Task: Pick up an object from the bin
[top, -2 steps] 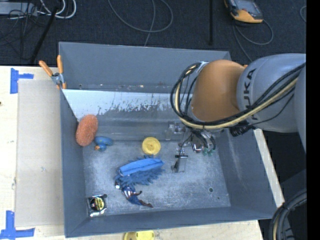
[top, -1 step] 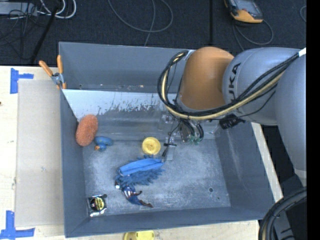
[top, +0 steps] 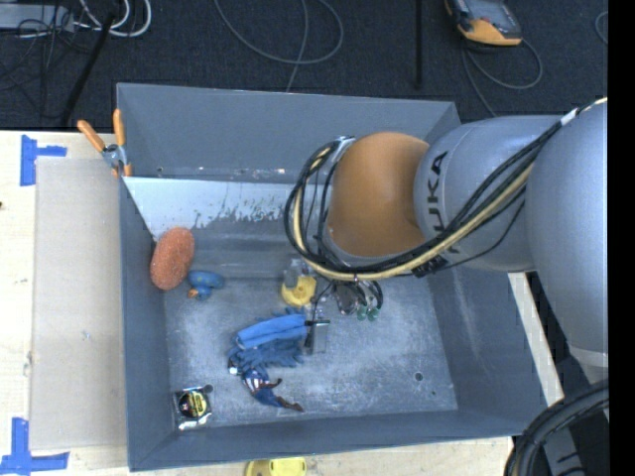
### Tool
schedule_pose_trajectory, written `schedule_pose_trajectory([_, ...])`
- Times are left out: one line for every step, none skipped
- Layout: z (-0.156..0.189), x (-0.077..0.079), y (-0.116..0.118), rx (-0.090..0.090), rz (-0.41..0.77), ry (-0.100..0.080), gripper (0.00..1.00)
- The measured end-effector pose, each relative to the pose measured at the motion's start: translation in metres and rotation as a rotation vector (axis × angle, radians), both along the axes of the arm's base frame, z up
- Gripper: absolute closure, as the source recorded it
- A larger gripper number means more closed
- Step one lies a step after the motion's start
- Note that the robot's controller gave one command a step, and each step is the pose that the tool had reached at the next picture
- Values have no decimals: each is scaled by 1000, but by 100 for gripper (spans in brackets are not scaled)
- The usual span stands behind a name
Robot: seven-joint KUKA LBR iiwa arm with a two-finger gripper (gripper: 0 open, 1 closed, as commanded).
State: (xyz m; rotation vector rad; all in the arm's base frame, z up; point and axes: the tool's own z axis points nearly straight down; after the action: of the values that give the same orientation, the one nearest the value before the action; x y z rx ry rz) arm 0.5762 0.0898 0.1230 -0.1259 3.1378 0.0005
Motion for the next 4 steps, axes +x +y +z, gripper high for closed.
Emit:
schedule_pose_trajectory([-51, -9, 26, 0, 77, 1, 0])
schedule_pose_trajectory([-53, 1, 34, 0, 200, 0, 100])
schedule_pose_trajectory([-53, 1, 34, 0, 200, 0, 100])
schedule_pose_trajectory([-51, 1, 33, 0, 200, 3, 100])
